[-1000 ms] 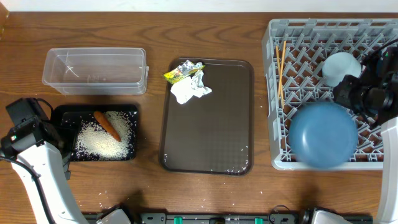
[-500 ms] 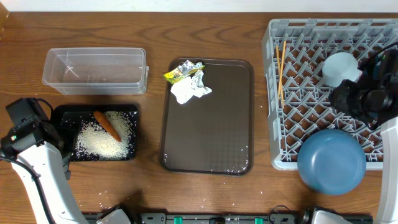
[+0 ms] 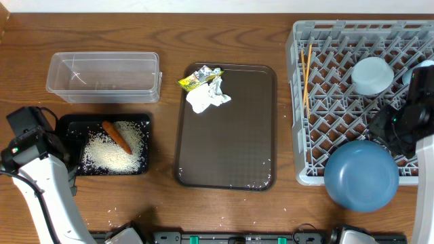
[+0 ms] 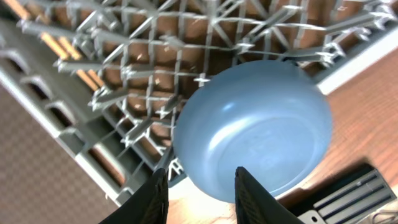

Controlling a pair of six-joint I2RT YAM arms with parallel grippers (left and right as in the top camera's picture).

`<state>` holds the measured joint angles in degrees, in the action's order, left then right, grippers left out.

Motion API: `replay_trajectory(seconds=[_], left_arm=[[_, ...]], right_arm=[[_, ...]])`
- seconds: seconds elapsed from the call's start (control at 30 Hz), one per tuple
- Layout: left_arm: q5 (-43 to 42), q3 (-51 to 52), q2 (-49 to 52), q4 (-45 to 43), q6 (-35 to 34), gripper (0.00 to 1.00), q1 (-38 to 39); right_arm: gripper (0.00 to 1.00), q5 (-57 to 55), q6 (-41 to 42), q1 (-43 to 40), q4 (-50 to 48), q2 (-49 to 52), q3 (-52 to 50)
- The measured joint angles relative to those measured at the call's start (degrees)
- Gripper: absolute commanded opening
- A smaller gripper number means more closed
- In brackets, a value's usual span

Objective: Sort waste into correct bins and load items into the dishwasher rack
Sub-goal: 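Lower the blue plate into the rack's front right slot and release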

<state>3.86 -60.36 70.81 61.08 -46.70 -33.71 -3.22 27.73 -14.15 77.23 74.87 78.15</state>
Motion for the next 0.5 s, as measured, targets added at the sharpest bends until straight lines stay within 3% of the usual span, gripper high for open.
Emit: replay_trajectory(seconds=[0.03,0.13,0.23,0.37,0.5], left_arm=[[0.0,0.0,0.0,0.0,0.0,0.96,0.0],[0.0,0.0,0.0,0.0,0.0,0.96,0.0],[0.0,0.0,0.0,0.0,0.0,0.96,0.0],[0.0,0.0,0.0,0.0,0.0,0.96,0.0],[0.0,0.0,0.0,0.0,0.0,0.96,0.0]], right_arm=[[0.40,-0.5,1.0,-0.2,-0.7,-1.0,-0.7],[0.67,-1.4,3.1,-2.3,-2.3,-5.1,-2.9],[0.76,-1.6,3.8,-5.8,-3.9,-9.8,-6.0],[0.78,0.2,2.9,-8.5,-7.4,-13.5,-11.3],[0.67,5.1,1.8,-8.7,-10.9,-12.9,-18.1]])
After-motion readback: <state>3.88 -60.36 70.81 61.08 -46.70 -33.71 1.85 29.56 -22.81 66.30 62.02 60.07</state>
